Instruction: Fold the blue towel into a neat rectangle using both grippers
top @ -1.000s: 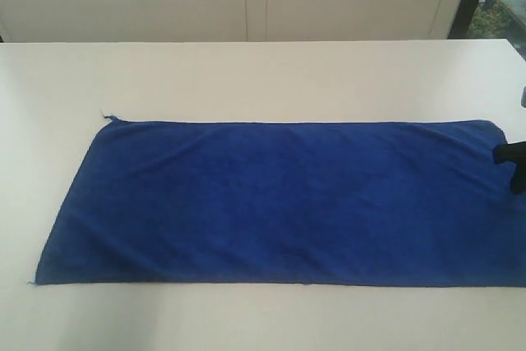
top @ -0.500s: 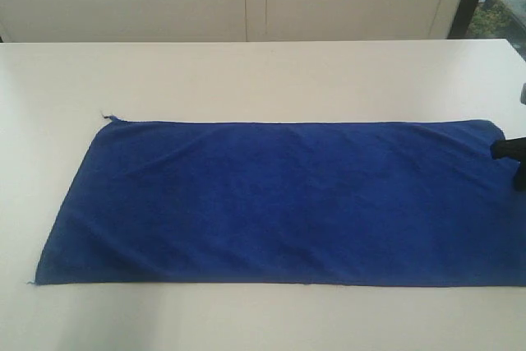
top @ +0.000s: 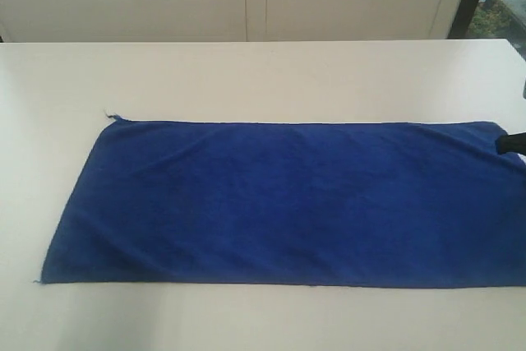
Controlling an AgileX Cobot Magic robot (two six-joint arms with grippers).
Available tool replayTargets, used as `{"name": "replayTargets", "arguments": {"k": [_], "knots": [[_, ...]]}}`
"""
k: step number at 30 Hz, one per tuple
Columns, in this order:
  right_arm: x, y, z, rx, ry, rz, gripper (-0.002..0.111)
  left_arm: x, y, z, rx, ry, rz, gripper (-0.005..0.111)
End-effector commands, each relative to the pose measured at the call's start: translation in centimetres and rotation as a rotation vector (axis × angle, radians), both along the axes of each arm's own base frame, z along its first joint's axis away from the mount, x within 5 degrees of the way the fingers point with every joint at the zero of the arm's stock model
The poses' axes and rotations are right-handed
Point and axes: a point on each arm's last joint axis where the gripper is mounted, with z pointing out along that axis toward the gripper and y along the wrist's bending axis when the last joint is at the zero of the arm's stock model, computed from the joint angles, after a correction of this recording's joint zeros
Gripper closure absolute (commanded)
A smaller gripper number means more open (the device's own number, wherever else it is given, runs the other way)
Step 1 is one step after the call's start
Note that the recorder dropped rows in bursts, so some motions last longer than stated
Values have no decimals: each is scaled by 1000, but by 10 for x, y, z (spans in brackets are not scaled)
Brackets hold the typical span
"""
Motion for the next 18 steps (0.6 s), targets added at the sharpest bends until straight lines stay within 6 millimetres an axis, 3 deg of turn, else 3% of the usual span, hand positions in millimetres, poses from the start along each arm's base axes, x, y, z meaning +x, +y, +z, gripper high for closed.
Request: {"name": "replayTargets", "arguments": {"k": [1, 5, 8, 12, 18], "knots": [[2, -22, 30, -168, -10, -43, 108, -2, 0, -1, -11, 9, 6, 107], [7, -31, 45, -235, -46, -52, 108, -2, 0, -1, -11, 9, 6, 107], [10, -25, 52, -207, -75, -57, 108, -2, 0, -1, -11, 9, 6, 107], [14, 2, 61, -154, -92, -16, 108, -2, 0, -1, -11, 9, 6, 107], [16, 64, 91, -141, -154, 127, 108, -2, 0, -1, -11, 9, 6, 107]]}}
